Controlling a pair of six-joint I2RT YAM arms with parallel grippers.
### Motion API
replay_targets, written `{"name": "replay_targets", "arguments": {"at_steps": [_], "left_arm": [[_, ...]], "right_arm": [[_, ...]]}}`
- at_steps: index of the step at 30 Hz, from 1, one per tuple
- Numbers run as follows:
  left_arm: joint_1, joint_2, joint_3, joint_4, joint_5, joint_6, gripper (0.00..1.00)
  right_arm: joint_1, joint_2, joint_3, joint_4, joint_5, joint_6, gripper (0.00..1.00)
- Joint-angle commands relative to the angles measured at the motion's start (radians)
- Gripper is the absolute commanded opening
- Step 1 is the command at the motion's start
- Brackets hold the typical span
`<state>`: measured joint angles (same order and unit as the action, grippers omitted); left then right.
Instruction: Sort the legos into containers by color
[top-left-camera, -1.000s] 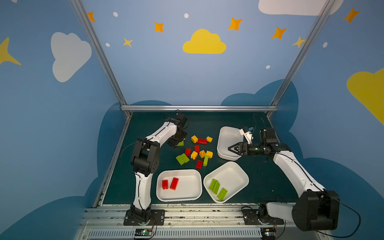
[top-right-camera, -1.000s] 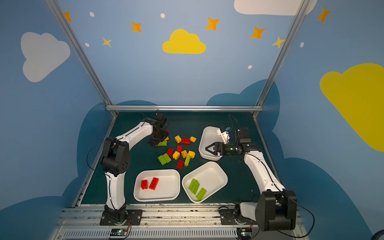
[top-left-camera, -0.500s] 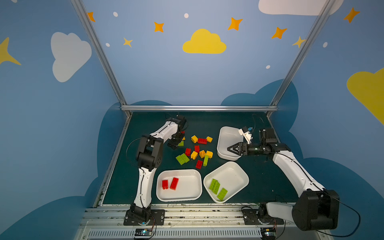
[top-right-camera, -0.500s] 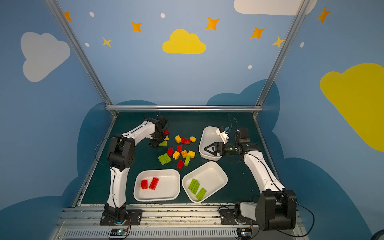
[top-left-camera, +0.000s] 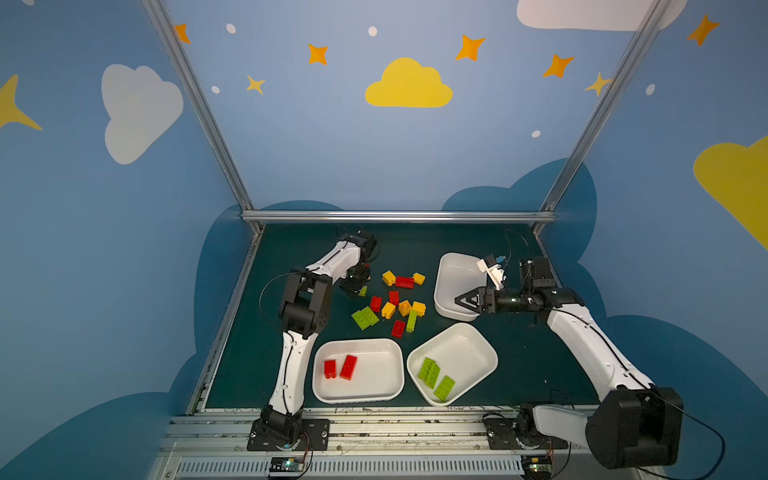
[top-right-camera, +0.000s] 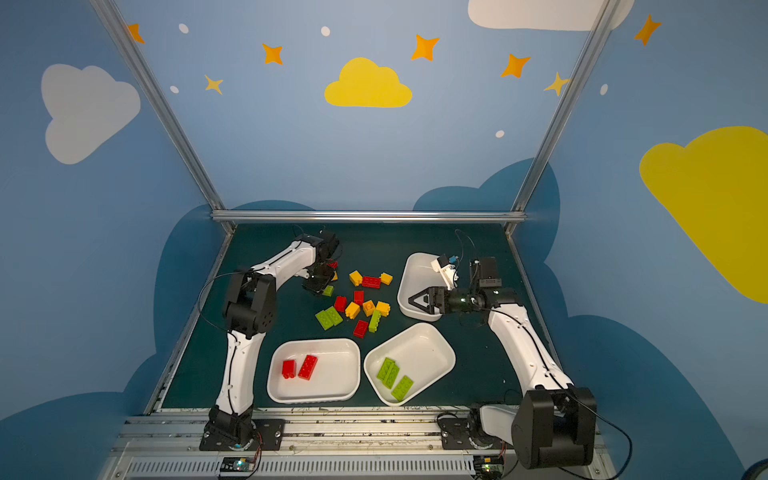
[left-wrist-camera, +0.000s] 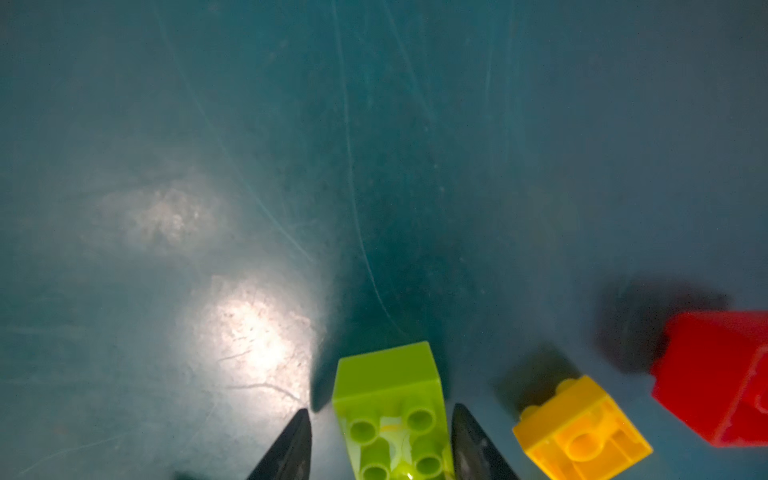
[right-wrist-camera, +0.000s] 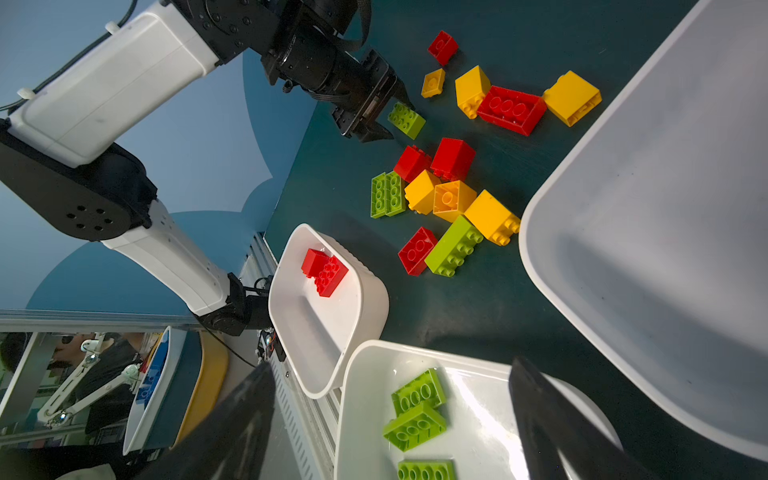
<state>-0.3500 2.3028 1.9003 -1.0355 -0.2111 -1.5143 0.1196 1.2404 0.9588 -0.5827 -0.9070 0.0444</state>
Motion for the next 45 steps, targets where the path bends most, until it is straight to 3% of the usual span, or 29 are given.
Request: {"name": "replay_targets", "arguments": {"at_steps": [1,9,15,24,28,34,45], "left_arm": [[-0.008,0.012,0.016,-0.04,-0.004,0.006,0.49],[-0.016,0.017,0.013,-0.047,-0.009,0.041,0.31],[-0.012,-0.04,0.013,-0.034,-0.038,0.172,0.22],[-0.069,-0.228,-0.052,0.117,0.027,0.756,0.21],[-0.138,-0.375,-0.2,0.202,0.117,0.956,0.22],[-0.299,-0.553,-0.357,0.206,0.204,1.133,0.22],[-0.641,-0.653,-0.566,0.33,0.304,1.155,0.2]], "right_arm": [[-0.006,-0.01,0.001,-0.019,-0.002,-0.016,0.87],[-0.018,-0.018,-0.003,-0.03,-0.001,-0.022,0.87],[-0.032,-0.024,0.001,-0.034,-0.001,-0.027,0.87],[-0.037,-0.044,-0.002,-0.055,-0.017,-0.068,0.88],[-0.044,-0.055,0.0,-0.075,-0.01,-0.092,0.88],[-0.051,-0.054,-0.005,-0.075,0.008,-0.076,0.88],[-0.053,-0.044,-0.029,-0.049,0.014,-0.036,0.87]]}}
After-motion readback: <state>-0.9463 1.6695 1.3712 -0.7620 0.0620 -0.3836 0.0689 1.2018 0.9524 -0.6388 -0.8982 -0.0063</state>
